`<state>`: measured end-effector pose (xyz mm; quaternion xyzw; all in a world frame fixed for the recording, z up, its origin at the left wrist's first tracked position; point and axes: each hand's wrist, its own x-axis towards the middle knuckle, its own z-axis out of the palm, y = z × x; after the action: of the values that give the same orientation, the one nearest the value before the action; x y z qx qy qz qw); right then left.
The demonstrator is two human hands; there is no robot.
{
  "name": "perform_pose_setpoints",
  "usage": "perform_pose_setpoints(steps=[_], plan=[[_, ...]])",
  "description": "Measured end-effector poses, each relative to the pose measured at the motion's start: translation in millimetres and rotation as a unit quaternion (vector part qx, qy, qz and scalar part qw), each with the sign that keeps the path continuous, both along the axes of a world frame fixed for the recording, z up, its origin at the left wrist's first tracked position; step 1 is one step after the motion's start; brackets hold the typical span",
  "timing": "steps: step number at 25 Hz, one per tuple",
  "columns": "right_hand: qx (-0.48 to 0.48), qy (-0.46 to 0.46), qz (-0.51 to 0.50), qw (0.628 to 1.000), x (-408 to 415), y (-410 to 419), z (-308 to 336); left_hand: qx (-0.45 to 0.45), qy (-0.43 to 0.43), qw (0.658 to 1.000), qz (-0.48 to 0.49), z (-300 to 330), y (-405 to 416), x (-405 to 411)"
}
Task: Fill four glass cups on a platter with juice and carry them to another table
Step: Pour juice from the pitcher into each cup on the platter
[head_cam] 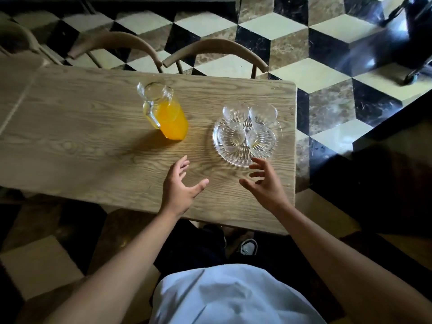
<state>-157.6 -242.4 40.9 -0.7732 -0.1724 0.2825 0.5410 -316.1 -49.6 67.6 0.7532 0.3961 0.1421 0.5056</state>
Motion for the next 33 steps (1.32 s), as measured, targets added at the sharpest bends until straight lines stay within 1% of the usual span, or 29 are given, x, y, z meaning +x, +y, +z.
perform_pose_setpoints(steps=[6,11,14,16,21,23,26,28,30,33], plan=[[0.028,-0.031,0.079,0.996,-17.3,57.9,21.0,0.023,-0.01,0.998,0.062,16.4,23.8,-36.8],[0.018,-0.073,0.093,0.993,-20.1,118.5,45.0,0.043,0.001,0.997,0.067,22.5,69.8,-44.0],[0.03,-0.087,0.101,0.991,-19.4,158.4,54.0,0.061,-0.005,0.995,0.075,16.9,109.5,-39.2],[0.047,-0.098,0.096,0.989,-19.4,184.5,59.1,0.053,-0.01,0.996,0.065,14.7,133.8,-31.5],[0.057,-0.129,0.046,0.989,-22.0,233.3,60.6,-0.026,-0.015,0.999,0.032,5.3,185.4,-2.4],[0.051,-0.126,0.029,0.99,-23.6,249.3,59.0,-0.051,-0.017,0.999,0.009,-3.1,207.6,15.0],[0.042,-0.1,0.017,0.994,-23.7,262.7,53.2,-0.083,-0.01,0.996,-0.044,-11.7,236.0,42.8],[0.042,-0.1,0.017,0.994,-24.4,266.2,48.8,-0.079,0.01,0.991,-0.108,-15.7,250.5,53.6],[0.047,-0.093,0.01,0.994,-25.1,267.2,45.2,-0.073,0.034,0.978,-0.19,-22.2,265.4,65.5],[0.069,-0.069,-0.004,0.995,-27.4,267.4,40.4,-0.078,0.062,0.958,-0.269,-28.5,279.9,86.0]])
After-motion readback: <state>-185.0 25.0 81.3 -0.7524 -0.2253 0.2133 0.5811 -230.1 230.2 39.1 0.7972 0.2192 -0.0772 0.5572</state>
